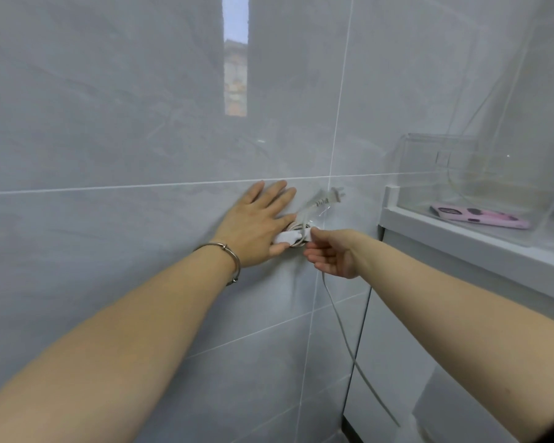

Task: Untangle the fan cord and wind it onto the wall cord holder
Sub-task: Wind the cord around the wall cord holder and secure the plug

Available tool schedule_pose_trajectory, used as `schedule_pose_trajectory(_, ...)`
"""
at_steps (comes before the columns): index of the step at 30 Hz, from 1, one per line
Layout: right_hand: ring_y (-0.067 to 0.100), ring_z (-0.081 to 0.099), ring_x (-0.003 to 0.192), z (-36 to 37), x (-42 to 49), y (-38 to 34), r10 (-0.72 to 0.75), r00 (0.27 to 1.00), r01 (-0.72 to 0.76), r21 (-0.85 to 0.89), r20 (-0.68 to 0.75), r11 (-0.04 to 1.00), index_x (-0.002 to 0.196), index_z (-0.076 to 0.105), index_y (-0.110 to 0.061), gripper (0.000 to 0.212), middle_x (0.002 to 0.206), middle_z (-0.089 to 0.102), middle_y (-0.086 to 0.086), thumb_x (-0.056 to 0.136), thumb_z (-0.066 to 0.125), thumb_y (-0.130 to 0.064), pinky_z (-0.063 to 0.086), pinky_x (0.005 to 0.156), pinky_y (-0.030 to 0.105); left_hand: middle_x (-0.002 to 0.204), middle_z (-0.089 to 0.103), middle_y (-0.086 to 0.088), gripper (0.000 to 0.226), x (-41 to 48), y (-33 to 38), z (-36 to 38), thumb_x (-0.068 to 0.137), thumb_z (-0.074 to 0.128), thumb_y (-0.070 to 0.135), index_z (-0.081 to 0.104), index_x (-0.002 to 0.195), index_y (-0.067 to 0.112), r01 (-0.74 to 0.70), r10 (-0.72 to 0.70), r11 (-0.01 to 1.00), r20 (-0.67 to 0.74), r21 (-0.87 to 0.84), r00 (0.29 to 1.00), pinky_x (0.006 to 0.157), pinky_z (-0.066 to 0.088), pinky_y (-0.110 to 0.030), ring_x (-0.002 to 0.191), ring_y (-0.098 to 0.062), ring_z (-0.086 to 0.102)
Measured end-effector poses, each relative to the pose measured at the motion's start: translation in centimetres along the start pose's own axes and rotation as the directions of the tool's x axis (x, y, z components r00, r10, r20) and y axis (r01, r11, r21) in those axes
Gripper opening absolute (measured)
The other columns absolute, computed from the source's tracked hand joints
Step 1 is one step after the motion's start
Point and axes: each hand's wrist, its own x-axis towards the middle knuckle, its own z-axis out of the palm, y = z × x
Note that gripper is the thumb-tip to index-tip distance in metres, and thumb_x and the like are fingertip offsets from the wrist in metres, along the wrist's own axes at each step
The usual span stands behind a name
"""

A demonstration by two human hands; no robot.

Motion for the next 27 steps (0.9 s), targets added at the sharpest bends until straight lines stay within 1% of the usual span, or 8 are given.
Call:
schedule_pose_trajectory(2,0.007,0.062,0.052,0.0,0.1,0.1,-0.005,1.000,0.005,-0.006,-0.011,1.000,0.074,0.059,-0.011,0.031,0.043,0.063,-0.002,0.090,0.057,-0.037,0.048,0.040,0.014,0.140,0.051,-0.007,0.057,-0.1,-0.2,0.2,0.074,0.034,0.058,0.068,0.110,0.030,-0.016,0.016,1.000,-0.001,0.010,1.000,0.107,0.018,-0.044,0.132,-0.028,0.045)
schedule_pose_trajectory(6,0.002,0.055,0.031,0.8,0.5,0.2,-0.032,0.997,0.032,0.000,-0.068,0.999,0.071,0.058,-0.012,0.025,0.041,0.060,-0.002,0.087,0.062,-0.030,0.046,0.037,0.012,0.145,0.045,-0.006,0.052,-0.2,0.0,0.3,0.072,0.053,0.058,0.065,0.115,0.031,0.000,0.000,1.000,0.000,0.005,1.000,0.109,0.011,-0.044,0.136,-0.027,0.039)
schedule_pose_trajectory(10,0.006,0.057,0.051,0.5,0.0,-0.3,-0.029,0.998,0.025,-0.066,-0.057,0.998,0.072,0.058,-0.012,0.024,0.067,0.061,0.002,0.087,0.061,-0.030,0.048,0.048,0.017,0.139,0.051,-0.007,0.050,-0.1,0.3,0.2,0.064,0.062,0.055,0.069,0.106,0.029,0.043,-0.043,0.999,-0.004,-0.033,0.999,0.108,0.014,-0.044,0.132,-0.027,0.044)
schedule_pose_trajectory(13,0.010,0.054,0.058,-0.1,-0.7,-1.1,-0.055,0.996,0.049,-0.100,-0.066,0.994,0.072,0.058,-0.010,0.019,0.069,0.059,0.003,0.087,0.061,-0.022,0.048,0.057,0.021,0.138,0.052,-0.007,0.049,0.0,0.7,0.2,0.060,0.068,0.052,0.071,0.102,0.028,0.077,-0.077,0.995,0.002,-0.065,0.997,0.108,0.013,-0.043,0.132,-0.027,0.045)
schedule_pose_trajectory(18,0.011,0.049,0.056,-0.6,-1.0,-1.1,-0.112,0.993,0.115,0.069,-0.045,0.991,0.072,0.056,-0.010,0.016,0.068,0.055,0.003,0.087,0.060,-0.012,0.048,0.053,0.021,0.134,0.055,-0.009,0.040,-0.1,1.5,0.1,0.056,0.071,0.042,0.072,0.092,0.026,0.138,-0.141,0.978,-0.009,-0.155,0.990,0.108,0.013,-0.043,0.130,-0.029,0.046)
schedule_pose_trajectory(21,0.010,0.048,0.053,-0.1,-0.5,-0.6,-0.181,0.982,0.188,0.145,-0.061,0.971,0.073,0.056,-0.011,0.014,0.067,0.056,0.004,0.086,0.063,-0.011,0.047,0.041,0.017,0.118,0.063,-0.010,0.035,-0.5,2.2,0.5,0.062,0.069,0.029,0.071,0.096,0.023,0.140,-0.166,0.955,-0.082,-0.260,0.983,0.104,0.020,-0.041,0.117,-0.030,0.057)
schedule_pose_trajectory(23,0.010,0.048,0.051,0.4,-0.3,-0.5,-0.224,0.973,0.231,0.145,-0.061,0.962,0.076,0.057,-0.011,0.012,0.066,0.056,0.004,0.086,0.063,-0.009,0.046,0.039,0.016,0.102,0.066,-0.009,0.020,-0.9,2.7,1.0,0.070,0.060,0.020,0.071,0.086,0.021,0.092,-0.149,0.944,-0.158,-0.316,0.976,0.096,0.030,-0.039,0.101,-0.030,0.063)
schedule_pose_trajectory(27,0.008,0.052,0.044,0.7,-0.4,-0.4,-0.310,0.949,0.313,0.064,-0.056,0.947,0.074,0.059,-0.009,0.014,0.065,0.059,0.006,0.087,0.061,-0.003,0.046,0.040,0.016,0.091,0.064,-0.007,0.017,-1.0,3.3,1.7,0.071,0.058,0.013,0.070,0.082,0.018,0.075,-0.169,0.922,-0.221,-0.379,0.961,0.077,0.035,-0.033,0.088,-0.028,0.056)
